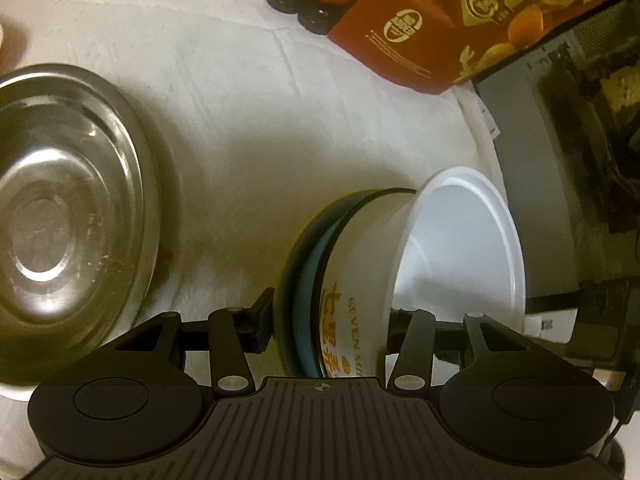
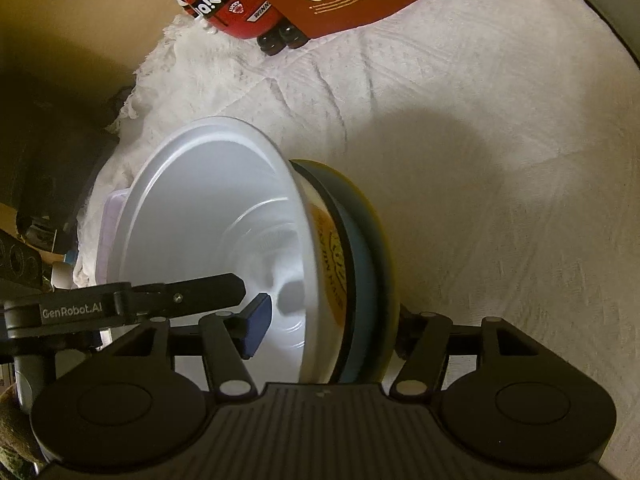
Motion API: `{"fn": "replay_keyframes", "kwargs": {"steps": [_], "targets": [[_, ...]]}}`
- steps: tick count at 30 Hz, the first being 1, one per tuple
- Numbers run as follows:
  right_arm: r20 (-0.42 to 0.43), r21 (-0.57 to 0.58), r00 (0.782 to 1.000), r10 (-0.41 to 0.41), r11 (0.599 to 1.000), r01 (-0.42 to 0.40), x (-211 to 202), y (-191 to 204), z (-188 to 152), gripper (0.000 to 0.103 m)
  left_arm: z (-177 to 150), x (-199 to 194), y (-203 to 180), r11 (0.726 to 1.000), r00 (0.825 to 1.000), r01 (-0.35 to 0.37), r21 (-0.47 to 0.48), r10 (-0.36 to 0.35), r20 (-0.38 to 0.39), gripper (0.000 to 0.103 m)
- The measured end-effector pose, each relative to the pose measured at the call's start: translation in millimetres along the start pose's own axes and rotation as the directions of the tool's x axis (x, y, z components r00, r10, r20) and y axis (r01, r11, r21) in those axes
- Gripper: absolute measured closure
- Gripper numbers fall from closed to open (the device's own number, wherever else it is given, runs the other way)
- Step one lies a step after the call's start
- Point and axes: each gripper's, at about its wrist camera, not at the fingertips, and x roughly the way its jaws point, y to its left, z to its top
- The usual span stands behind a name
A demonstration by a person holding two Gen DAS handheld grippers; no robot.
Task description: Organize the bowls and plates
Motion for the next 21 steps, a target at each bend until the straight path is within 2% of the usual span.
{"fn": "replay_keyframes", "kwargs": {"steps": [4, 7, 10, 13, 21], "targets": [[-0.028, -0.01, 1.0, 0.009, 1.0, -0.009, 4.9, 7.4, -2.7, 0.041, -2.4, -7.6, 1.5, 0.998, 0.999, -0.045, 0.034, 0.046, -0.006, 0.051], [-0.055, -0.047, 0.999, 0.001, 0.999, -0.004, 13.4, 21.2, -7.2, 0.041, -3.7, -14.7, 12.4, 0.998, 0.998, -0.056, 0.013, 0.056, 0.002, 0.051], [-0.075, -0.081, 0.997, -0.013, 0.997, 0.007, 20.6, 33.1, -9.5, 0.039, -7.1, -19.2, 18.5, 0.999, 0.999, -0.054, -0.003, 0.054, 0.004, 0.051], [-0.068, -0.127, 0.996, -0.061, 0.991, 0.052, 24.3, 44.7, -7.6, 0.038, -9.1, -19.4, 21.0, 0.999, 0.999, -0.045, -0.001, 0.045, -0.012, 0.05], [-0.077, -0.141, 0.995, -0.059, 0.989, 0.047, 25.2, 46.5, -4.1, 0.034, -10.3, -19.5, 22.5, 0.999, 0.999, -0.035, 0.019, 0.035, -0.016, 0.049]]}}
